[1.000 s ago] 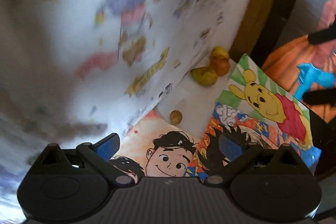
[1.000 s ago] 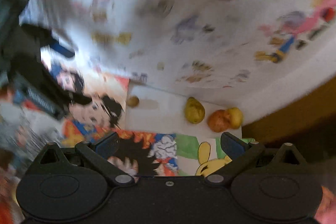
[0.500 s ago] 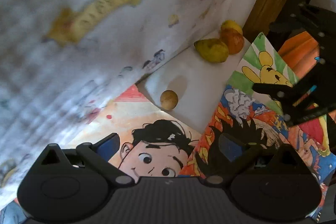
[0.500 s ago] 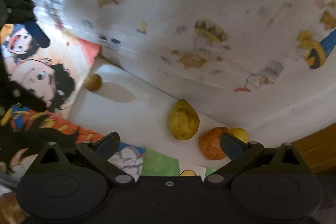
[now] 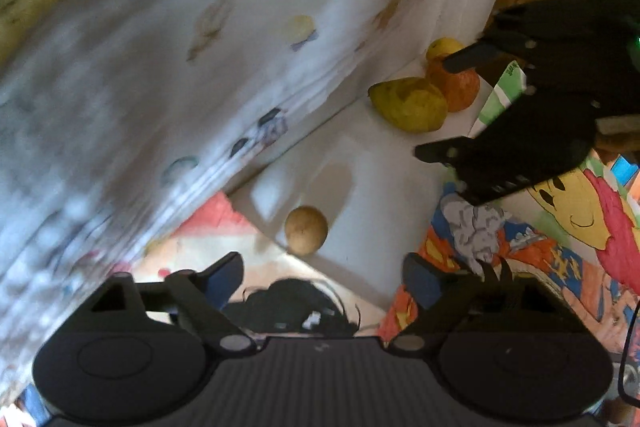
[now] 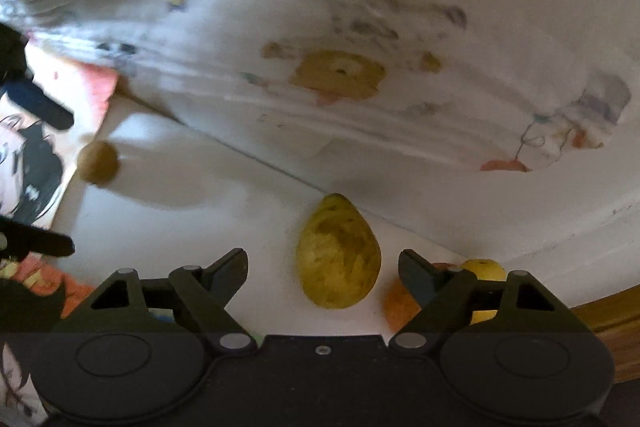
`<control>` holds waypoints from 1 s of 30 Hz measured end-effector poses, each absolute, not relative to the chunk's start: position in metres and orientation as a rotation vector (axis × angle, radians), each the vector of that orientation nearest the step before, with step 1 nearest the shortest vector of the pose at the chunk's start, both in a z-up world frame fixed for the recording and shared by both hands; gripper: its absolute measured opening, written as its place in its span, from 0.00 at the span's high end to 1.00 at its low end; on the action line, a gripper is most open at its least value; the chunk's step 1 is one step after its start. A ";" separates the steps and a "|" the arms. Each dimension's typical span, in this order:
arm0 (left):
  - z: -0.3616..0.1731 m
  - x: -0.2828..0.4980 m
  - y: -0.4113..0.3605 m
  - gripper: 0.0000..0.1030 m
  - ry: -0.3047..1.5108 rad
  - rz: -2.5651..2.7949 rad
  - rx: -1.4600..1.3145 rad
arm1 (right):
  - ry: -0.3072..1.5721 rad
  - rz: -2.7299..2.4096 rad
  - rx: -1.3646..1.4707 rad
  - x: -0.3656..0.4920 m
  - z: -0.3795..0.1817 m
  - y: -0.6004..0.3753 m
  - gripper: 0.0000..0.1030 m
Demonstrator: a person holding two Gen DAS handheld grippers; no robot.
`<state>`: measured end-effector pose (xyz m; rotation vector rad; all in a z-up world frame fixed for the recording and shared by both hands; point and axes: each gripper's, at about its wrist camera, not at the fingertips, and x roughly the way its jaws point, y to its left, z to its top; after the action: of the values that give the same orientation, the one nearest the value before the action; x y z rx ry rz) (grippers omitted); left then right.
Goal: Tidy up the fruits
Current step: 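Grasp the small brown round fruit with the left tool while the right tool grasps the yellow pear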
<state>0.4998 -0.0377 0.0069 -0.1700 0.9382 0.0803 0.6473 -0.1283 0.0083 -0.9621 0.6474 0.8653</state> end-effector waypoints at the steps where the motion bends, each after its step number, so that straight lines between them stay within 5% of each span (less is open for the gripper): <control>1: 0.005 0.502 -0.039 0.22 0.935 0.084 -0.160 | 0.653 0.860 -0.955 0.650 0.006 -0.128 0.22; 15: -0.001 0.527 -0.040 0.50 0.934 0.121 -0.175 | 0.708 0.839 -0.834 0.677 -0.005 -0.126 0.40; 30: -0.005 0.528 -0.055 0.61 0.932 0.191 -0.086 | 0.700 0.738 -0.709 0.660 -0.009 -0.137 0.48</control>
<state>0.5276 -0.0551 -0.0053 -0.0856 0.9315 0.1911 0.6603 -0.1375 -0.0087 -0.7095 0.6996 0.7381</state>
